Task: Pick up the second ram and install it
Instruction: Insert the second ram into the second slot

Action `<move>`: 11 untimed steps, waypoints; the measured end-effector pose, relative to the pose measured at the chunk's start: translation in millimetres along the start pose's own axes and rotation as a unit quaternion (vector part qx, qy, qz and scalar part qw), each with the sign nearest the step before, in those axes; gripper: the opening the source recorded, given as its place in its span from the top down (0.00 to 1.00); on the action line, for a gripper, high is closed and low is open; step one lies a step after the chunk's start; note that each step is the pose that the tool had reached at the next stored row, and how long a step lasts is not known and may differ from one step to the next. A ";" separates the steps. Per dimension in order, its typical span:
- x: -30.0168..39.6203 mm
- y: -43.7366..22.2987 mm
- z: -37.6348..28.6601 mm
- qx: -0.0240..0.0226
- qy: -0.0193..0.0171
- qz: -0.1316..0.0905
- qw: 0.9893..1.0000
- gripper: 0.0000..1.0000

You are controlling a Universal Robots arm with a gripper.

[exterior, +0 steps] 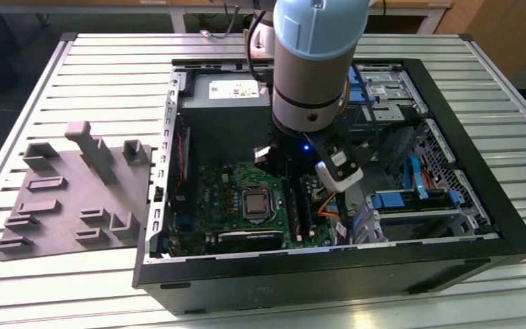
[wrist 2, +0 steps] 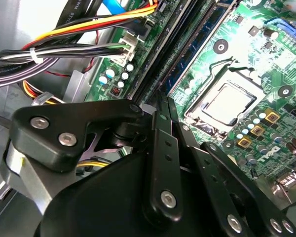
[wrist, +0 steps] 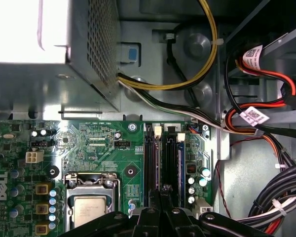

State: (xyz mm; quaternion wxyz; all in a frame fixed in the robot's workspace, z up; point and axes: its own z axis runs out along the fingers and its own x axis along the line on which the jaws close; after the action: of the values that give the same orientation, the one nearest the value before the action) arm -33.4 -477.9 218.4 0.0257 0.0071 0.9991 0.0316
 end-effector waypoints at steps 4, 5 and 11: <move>0.0 0.0 0.3 0.000 0.000 0.000 1.000 0.88; 0.0 0.0 1.0 0.000 0.000 0.000 1.000 0.88; 0.1 -0.2 2.2 0.000 0.000 0.000 1.000 0.88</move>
State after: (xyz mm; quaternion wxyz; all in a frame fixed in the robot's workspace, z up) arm -33.5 -477.9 216.2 0.0257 0.0071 0.9991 0.0315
